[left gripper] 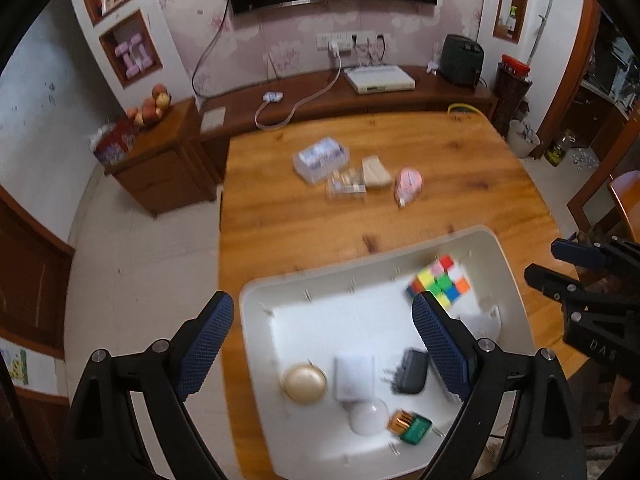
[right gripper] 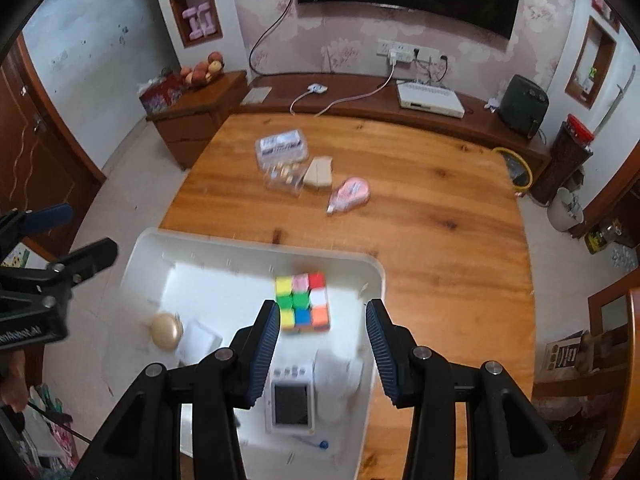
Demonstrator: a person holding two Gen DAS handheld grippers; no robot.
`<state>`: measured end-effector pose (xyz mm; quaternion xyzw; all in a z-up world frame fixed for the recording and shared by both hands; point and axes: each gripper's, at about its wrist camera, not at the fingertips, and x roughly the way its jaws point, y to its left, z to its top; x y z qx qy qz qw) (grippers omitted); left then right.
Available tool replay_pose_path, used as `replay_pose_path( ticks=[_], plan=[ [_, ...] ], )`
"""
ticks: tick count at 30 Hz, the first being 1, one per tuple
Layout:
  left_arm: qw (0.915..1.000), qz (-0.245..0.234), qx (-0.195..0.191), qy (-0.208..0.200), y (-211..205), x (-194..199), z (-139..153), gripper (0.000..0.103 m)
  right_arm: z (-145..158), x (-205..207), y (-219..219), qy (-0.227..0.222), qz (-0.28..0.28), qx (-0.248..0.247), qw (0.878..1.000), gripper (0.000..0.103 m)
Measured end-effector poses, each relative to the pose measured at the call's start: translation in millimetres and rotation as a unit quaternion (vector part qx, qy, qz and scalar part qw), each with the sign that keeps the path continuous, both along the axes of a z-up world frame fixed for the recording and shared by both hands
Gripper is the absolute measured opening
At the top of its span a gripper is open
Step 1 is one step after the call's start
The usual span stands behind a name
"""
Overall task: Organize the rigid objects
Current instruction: 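Move both tools back to the table and grasp the clear barcode box with the left tool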
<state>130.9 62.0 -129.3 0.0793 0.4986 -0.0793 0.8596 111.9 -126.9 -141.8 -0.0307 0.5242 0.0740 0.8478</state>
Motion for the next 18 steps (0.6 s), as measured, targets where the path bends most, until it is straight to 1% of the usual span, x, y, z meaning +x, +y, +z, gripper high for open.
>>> replay_pose_path(
  ticks=[2, 7, 11, 13, 15, 18],
  plan=[
    [0.9998, -0.006, 0.011, -0.013, 2, 12, 12, 0.092, 10, 12, -4, -0.008, -0.006, 0.002, 1.0, 0.052],
    [0.998, -0.028, 0.035, -0.044, 2, 47, 37, 0.092, 31, 42, -7, -0.025, -0.011, -0.001, 1.0, 0.052],
    [0.9961, -0.056, 0.044, -0.051, 1, 82, 51, 0.092, 45, 70, 0, -0.039, -0.003, -0.006, 0.999, 0.052],
    [0.9947, -0.072, 0.053, -0.05, 0, 102, 52, 0.092, 49, 82, 5, -0.05, 0.01, -0.011, 0.999, 0.052],
    [0.9928, -0.089, 0.065, -0.047, -3, 122, 50, 0.092, 51, 98, 15, -0.061, 0.037, -0.021, 0.997, 0.053],
    [0.9876, -0.134, 0.078, -0.022, -9, 159, 33, 0.092, 44, 121, 30, -0.068, 0.073, -0.043, 0.994, 0.056]
  ],
)
